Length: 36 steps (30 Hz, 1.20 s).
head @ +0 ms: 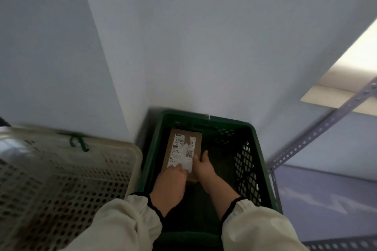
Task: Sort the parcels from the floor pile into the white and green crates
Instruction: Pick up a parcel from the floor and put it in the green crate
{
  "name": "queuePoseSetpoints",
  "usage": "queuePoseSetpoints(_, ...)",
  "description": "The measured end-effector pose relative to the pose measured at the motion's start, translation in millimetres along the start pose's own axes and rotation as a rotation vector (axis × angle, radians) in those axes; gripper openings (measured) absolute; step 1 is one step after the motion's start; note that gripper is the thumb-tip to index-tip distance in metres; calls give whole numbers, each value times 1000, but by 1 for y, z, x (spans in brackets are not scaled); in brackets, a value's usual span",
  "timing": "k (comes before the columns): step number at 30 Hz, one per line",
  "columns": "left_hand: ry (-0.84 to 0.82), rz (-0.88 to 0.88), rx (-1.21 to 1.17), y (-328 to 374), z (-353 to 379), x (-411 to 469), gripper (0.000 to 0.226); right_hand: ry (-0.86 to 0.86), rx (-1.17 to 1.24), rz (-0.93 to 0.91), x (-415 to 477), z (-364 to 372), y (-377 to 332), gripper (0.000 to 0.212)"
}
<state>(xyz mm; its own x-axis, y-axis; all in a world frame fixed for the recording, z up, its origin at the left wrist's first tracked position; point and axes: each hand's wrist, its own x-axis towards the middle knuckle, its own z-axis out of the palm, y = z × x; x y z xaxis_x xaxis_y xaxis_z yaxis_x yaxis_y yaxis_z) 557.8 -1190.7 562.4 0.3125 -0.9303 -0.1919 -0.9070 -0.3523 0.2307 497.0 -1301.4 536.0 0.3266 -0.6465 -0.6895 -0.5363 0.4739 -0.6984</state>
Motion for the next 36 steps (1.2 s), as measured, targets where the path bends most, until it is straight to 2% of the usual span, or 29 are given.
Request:
queuePoseSetpoints(3,27,5,-105,-1,-16,-15,33,86,-8,34,-14,-6,-13,68)
queuePoseSetpoints(5,0,-6,-180,-3,-27,-27,32,72,-99,79,-25,-5,-21,64)
queuePoseSetpoints(8,-104,3,-211,-10,-41,-43,25,30,-242,99,-36,2,-26,35)
queuePoseSetpoints(10,-194,17,-175,-16,-45,-47,23,41,-237,52,-38,8,-23,26)
queuePoseSetpoints(13,-183,36,-148,-25,-40,-48,25,65,-273,-53,-37,18,-12,34)
queuePoseSetpoints(16,-119,46,-159,-26,-26,-42,26,86,-232,-129,-39,28,-1,31)
queuePoseSetpoints(23,-176,-100,-36,-22,4,-14,48,59,-189,-132,-30,22,3,46)
queuePoseSetpoints(29,-247,-154,36,-18,8,-10,55,47,-402,-207,-26,16,8,39)
queuePoseSetpoints(32,-176,-118,-81,-15,-5,-14,47,31,-495,-227,-28,15,3,47)
queuePoseSetpoints(34,-113,-54,-275,-11,-23,-22,38,106,-524,-263,-33,14,-6,55)
queuePoseSetpoints(36,-96,-23,-467,-9,-50,-33,32,109,-549,-308,-54,19,-26,55)
